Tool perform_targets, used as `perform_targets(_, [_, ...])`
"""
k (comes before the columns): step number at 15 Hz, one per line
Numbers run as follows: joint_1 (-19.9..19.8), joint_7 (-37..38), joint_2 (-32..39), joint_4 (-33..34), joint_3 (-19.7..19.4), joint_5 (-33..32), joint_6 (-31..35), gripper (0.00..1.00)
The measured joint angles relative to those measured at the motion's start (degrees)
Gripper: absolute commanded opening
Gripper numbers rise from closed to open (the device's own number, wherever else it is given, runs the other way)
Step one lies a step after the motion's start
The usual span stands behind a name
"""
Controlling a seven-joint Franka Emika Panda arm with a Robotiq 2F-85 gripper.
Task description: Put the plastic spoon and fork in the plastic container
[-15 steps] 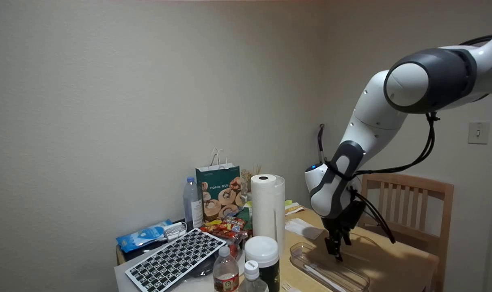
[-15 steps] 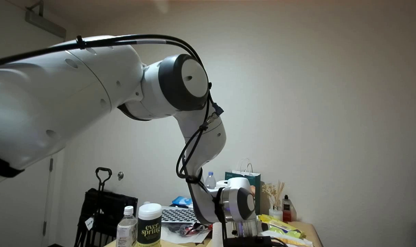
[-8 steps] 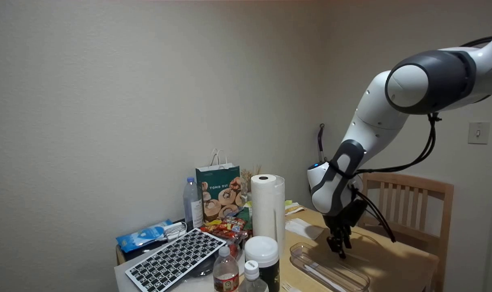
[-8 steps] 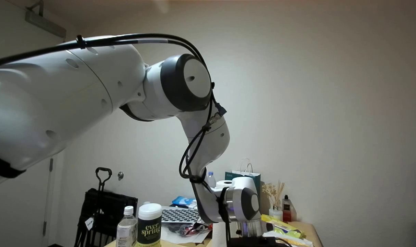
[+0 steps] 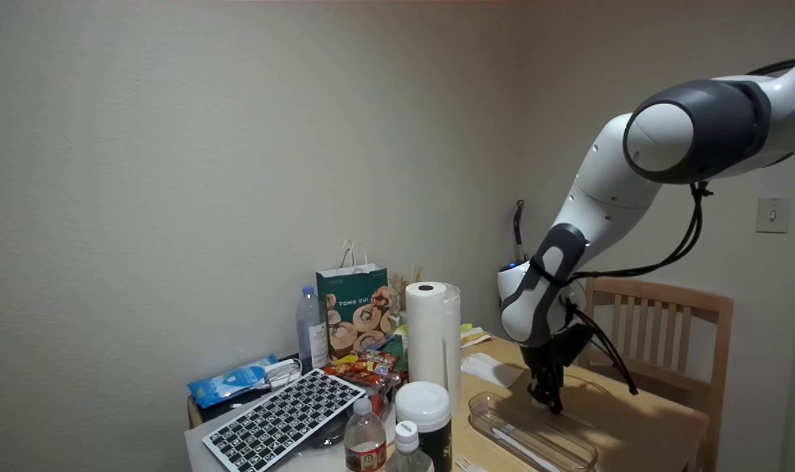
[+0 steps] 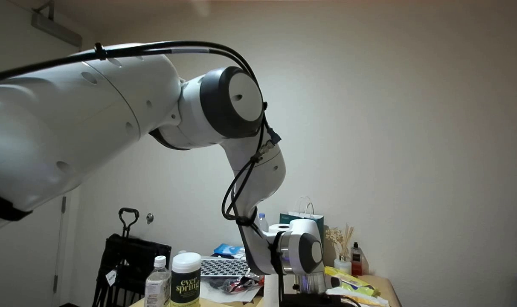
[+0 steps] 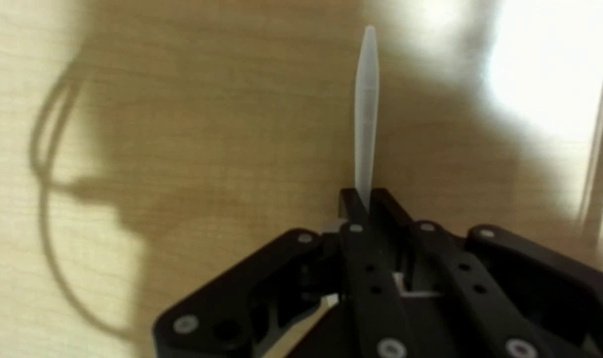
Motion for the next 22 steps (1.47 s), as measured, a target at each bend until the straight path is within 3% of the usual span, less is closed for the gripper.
perform_targets(9, [-0.93, 0.33, -0.39, 0.77, 0.46, 1.7, -1.16, 0.02])
perform_targets(12, [0.64, 2.43, -3.7, 1.02, 0.17, 1.7, -5.88, 0.02])
perform_targets(17, [4.93, 4.86, -13.12, 0.73, -0.34, 1.52, -19.11, 0.02])
perform_targets(18, [5.55, 4.91, -14.84, 0.53, -0.33, 1.38, -20.78, 0.07])
perform_targets(22, [6.1, 5.53, -17.81, 0.0, -0.48, 1.01, -23.01, 0.07])
